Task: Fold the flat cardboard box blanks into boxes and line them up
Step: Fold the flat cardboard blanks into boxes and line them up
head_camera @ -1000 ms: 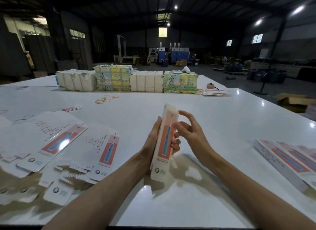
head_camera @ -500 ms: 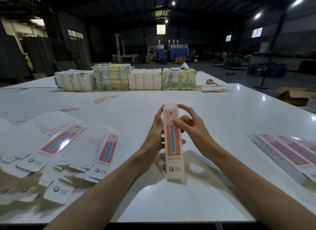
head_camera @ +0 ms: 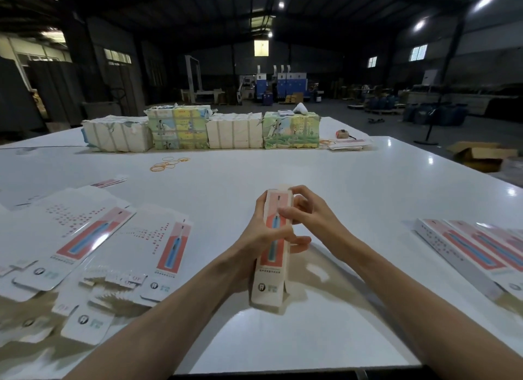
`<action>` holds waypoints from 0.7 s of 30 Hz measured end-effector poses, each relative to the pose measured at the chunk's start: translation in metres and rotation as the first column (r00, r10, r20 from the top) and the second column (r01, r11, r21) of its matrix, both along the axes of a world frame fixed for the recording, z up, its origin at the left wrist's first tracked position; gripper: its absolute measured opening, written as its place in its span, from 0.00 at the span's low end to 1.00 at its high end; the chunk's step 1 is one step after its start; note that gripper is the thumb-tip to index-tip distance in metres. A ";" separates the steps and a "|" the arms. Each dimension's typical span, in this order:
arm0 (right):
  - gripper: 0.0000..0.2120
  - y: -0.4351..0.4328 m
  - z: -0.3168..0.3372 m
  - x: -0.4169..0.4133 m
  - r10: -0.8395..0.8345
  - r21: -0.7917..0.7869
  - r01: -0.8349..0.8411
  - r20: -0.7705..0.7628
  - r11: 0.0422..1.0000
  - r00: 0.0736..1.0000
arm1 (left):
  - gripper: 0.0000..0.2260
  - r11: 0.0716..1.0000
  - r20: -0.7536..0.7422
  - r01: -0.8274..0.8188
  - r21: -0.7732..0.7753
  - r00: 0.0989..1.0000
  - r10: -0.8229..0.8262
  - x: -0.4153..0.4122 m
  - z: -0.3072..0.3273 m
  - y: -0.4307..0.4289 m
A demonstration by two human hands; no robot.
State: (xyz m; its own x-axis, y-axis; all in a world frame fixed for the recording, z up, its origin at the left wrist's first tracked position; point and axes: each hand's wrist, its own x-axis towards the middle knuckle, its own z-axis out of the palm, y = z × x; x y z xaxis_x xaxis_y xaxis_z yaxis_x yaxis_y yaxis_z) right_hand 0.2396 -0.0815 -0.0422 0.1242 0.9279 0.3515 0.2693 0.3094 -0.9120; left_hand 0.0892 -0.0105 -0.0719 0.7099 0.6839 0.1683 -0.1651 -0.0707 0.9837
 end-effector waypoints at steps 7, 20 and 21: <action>0.12 0.009 -0.003 0.005 -0.163 0.010 0.170 -0.233 0.985 0.959 | 0.46 0.989 -0.066 -0.021 0.144 0.997 0.031 -0.002 0.002 0.000; 0.10 0.003 0.004 0.012 -0.169 0.127 0.170 -0.019 0.977 0.986 | 0.45 0.983 -0.140 0.022 0.182 0.990 0.004 -0.002 0.005 -0.006; 0.10 0.003 0.006 0.013 -0.143 0.111 0.149 -0.058 0.983 0.988 | 0.45 0.981 -0.144 0.016 0.192 0.989 0.012 -0.002 0.006 -0.006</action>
